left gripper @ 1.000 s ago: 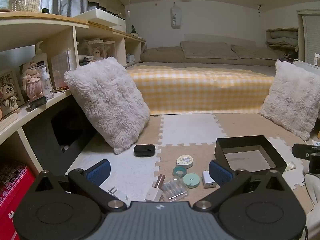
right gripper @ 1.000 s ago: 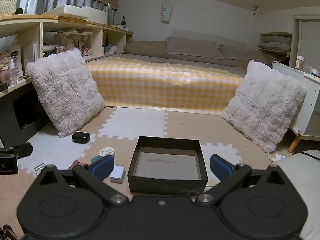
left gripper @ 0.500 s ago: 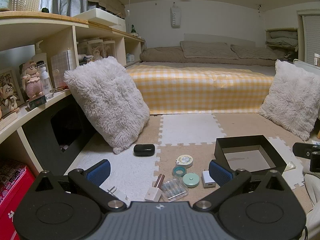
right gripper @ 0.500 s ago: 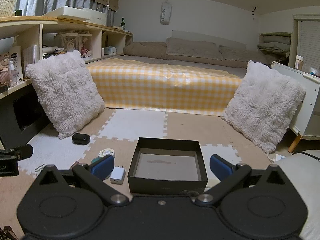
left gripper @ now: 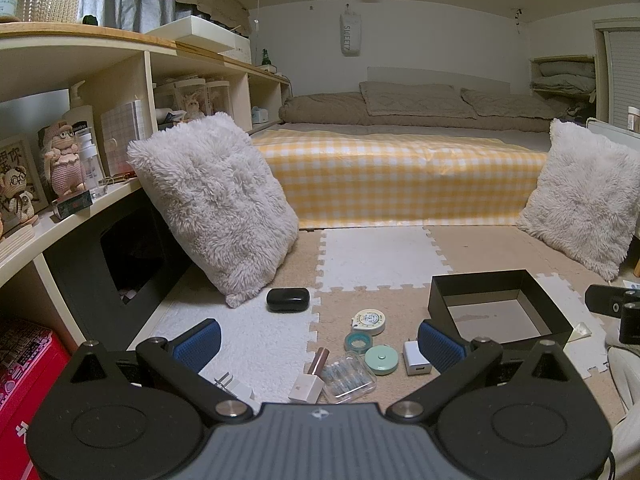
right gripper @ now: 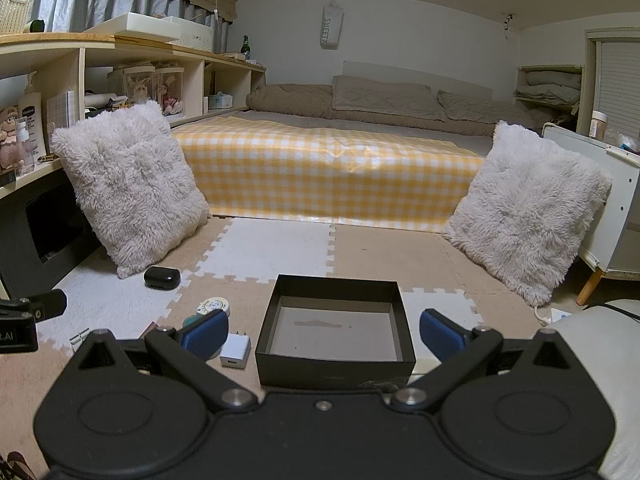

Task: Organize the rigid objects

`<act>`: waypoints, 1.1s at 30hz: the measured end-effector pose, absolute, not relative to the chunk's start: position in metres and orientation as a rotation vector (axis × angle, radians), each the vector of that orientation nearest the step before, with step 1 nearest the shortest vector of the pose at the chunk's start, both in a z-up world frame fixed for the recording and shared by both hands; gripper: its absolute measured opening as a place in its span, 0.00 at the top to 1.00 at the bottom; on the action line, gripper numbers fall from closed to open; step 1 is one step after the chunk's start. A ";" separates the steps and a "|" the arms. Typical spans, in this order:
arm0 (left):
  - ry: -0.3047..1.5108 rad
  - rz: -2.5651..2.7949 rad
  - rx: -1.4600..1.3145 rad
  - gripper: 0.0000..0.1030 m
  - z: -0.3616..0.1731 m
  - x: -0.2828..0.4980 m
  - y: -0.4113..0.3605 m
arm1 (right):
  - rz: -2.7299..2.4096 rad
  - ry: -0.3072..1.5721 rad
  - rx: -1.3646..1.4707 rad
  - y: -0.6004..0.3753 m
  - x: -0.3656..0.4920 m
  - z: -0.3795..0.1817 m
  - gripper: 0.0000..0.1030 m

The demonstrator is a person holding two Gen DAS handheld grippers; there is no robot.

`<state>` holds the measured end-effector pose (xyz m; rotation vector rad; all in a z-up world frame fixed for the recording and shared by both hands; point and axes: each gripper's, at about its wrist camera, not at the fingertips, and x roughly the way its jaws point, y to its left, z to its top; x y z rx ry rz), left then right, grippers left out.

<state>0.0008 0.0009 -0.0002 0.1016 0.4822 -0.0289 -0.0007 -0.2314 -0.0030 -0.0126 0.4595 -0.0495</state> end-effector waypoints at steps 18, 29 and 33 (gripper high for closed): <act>0.483 -0.029 0.101 0.00 0.000 0.001 0.001 | -0.049 0.458 -0.011 -0.232 0.000 -0.003 0.00; 0.483 -0.031 0.102 0.00 0.000 0.003 0.000 | -0.049 0.457 -0.010 -0.232 -0.001 -0.003 0.00; 0.482 -0.030 0.101 0.00 0.000 0.003 0.000 | -0.048 0.457 -0.011 -0.232 -0.001 -0.003 0.00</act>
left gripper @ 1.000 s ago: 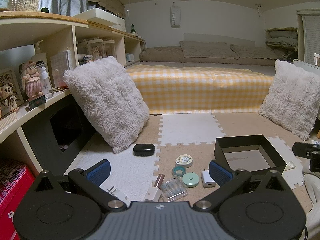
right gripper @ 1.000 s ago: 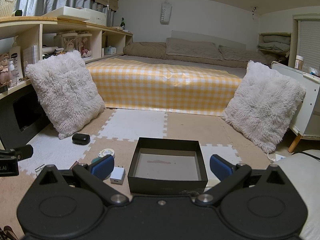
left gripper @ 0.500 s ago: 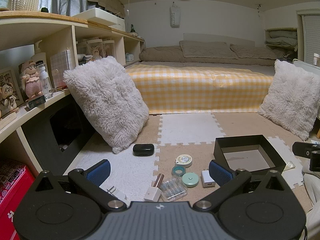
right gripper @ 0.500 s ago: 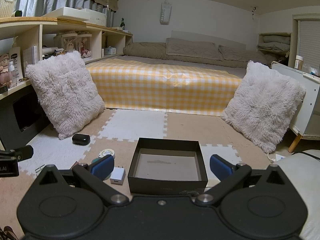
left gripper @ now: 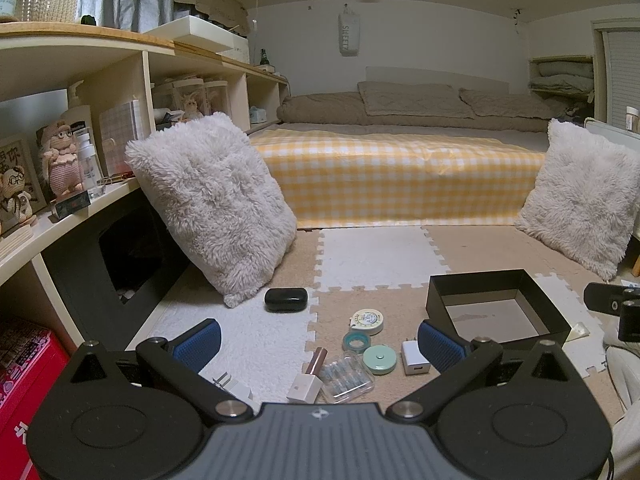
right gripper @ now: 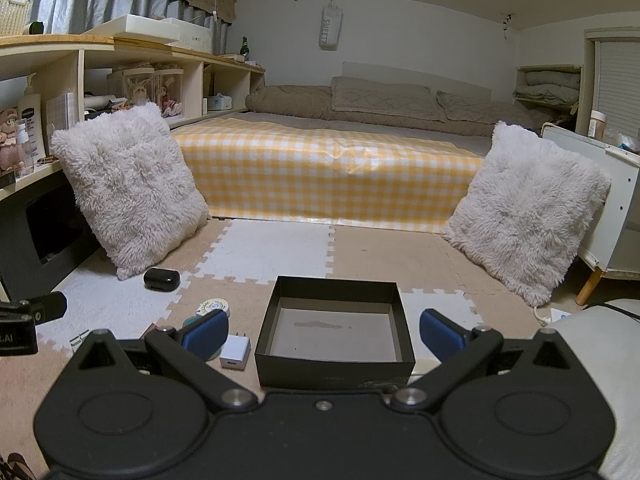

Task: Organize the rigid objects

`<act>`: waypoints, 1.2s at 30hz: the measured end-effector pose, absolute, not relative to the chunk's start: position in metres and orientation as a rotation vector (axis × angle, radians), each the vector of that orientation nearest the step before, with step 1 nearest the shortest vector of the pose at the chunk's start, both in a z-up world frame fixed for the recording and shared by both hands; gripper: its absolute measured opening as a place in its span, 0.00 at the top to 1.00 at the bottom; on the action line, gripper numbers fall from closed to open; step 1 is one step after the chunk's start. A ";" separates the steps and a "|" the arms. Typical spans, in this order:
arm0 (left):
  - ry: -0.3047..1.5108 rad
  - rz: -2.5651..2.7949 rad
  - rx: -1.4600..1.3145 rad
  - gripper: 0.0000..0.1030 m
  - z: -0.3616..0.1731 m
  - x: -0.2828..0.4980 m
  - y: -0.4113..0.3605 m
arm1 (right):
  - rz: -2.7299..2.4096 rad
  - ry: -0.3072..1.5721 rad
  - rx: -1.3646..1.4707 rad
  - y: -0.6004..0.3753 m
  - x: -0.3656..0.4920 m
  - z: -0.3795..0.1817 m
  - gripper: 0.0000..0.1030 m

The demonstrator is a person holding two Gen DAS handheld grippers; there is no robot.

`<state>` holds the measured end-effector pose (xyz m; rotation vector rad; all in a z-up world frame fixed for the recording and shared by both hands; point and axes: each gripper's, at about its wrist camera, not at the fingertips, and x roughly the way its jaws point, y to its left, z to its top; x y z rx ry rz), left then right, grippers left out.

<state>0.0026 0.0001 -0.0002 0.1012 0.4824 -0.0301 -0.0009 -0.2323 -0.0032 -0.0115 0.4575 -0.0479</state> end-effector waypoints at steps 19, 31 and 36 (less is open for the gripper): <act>0.470 -0.027 0.097 0.00 0.002 -0.001 -0.005 | -0.049 0.452 -0.026 -0.235 -0.003 0.003 0.00; 0.388 0.024 0.022 0.00 0.030 0.016 0.007 | 0.031 0.435 -0.056 -0.235 0.014 0.022 0.00; 0.338 0.052 0.027 0.00 0.043 0.036 0.017 | 0.012 0.398 -0.037 -0.250 0.047 0.036 0.00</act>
